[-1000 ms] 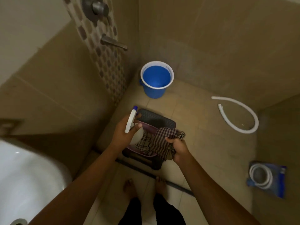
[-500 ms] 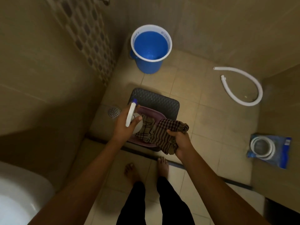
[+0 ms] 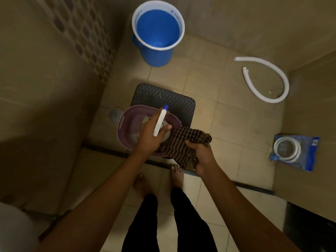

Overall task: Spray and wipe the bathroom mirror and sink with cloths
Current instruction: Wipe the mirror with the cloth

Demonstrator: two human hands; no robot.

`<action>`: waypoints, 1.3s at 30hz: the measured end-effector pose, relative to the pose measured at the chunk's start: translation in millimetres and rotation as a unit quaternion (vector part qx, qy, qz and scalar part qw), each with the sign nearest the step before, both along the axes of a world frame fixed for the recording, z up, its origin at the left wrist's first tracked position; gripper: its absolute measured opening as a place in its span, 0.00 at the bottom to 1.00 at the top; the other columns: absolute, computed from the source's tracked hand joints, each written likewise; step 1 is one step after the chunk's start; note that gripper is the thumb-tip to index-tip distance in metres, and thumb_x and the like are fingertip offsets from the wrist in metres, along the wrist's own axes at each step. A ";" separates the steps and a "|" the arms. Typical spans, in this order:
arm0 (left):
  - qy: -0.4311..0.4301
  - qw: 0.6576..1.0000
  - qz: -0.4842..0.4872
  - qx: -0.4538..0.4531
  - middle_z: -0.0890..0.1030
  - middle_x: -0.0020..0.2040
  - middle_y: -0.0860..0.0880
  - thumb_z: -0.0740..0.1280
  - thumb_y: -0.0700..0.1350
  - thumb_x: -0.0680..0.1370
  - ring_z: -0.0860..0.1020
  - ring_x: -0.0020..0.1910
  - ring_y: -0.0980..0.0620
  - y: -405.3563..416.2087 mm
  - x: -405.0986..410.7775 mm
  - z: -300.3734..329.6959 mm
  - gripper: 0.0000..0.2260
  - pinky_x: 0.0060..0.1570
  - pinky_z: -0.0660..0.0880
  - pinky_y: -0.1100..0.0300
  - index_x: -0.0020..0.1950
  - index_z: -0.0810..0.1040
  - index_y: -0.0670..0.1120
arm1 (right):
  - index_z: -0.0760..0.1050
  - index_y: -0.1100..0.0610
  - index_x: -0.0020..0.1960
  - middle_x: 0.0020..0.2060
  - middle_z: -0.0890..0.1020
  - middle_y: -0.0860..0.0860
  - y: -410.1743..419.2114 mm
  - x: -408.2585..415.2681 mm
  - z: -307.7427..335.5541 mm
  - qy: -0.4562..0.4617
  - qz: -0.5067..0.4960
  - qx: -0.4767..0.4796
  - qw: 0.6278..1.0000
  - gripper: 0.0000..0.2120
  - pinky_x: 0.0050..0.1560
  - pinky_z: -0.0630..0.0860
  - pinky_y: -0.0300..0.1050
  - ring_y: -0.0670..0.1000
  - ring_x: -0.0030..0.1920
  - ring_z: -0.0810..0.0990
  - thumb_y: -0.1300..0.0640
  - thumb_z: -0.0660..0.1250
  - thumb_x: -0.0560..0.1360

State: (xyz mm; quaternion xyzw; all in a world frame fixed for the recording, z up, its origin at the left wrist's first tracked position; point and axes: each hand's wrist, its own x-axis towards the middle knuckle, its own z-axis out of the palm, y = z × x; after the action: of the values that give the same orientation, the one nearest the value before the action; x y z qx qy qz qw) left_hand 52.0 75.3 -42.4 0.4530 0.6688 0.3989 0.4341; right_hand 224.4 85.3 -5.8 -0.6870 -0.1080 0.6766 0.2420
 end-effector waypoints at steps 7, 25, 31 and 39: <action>0.037 0.999 -0.020 -0.022 0.80 0.52 0.44 0.69 0.46 0.77 0.78 0.47 0.54 6.5 8.7 -12.8 0.25 0.48 0.72 0.72 0.72 0.68 0.43 | 0.77 0.58 0.60 0.57 0.82 0.58 -1.1 8.0 -2.2 0.003 -0.010 -0.001 1.000 0.14 0.60 0.76 0.63 0.61 0.57 0.80 0.68 0.66 0.76; 0.142 0.986 -0.040 -0.077 0.81 0.55 0.45 0.70 0.43 0.76 0.79 0.54 0.47 2.6 2.3 -3.9 0.16 0.53 0.77 0.49 0.64 0.76 0.46 | 0.75 0.61 0.64 0.58 0.81 0.58 2.2 17.4 16.7 0.011 -0.003 0.007 1.000 0.18 0.59 0.77 0.60 0.60 0.56 0.81 0.68 0.67 0.76; 0.144 0.987 -0.026 -0.071 0.82 0.55 0.46 0.69 0.43 0.76 0.79 0.54 0.48 1.8 6.2 -7.4 0.16 0.52 0.76 0.54 0.64 0.76 0.46 | 0.77 0.59 0.59 0.56 0.82 0.58 2.2 20.7 19.6 0.020 0.000 0.013 1.000 0.13 0.58 0.78 0.59 0.59 0.55 0.81 0.68 0.67 0.76; 0.157 0.983 -0.033 -0.091 0.79 0.60 0.45 0.70 0.43 0.76 0.77 0.58 0.46 -4.5 5.7 3.3 0.20 0.57 0.75 0.51 0.68 0.73 0.46 | 0.78 0.58 0.54 0.53 0.83 0.58 -0.1 27.6 37.1 0.050 -0.003 0.016 0.999 0.10 0.47 0.81 0.52 0.57 0.51 0.82 0.69 0.66 0.76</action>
State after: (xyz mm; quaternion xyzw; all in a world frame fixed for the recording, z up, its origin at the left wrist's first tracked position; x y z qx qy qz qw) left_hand 57.7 70.8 -39.1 0.4904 0.7470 0.2459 0.3756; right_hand 252.1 85.2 31.3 -0.6488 -0.1044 0.7075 0.2599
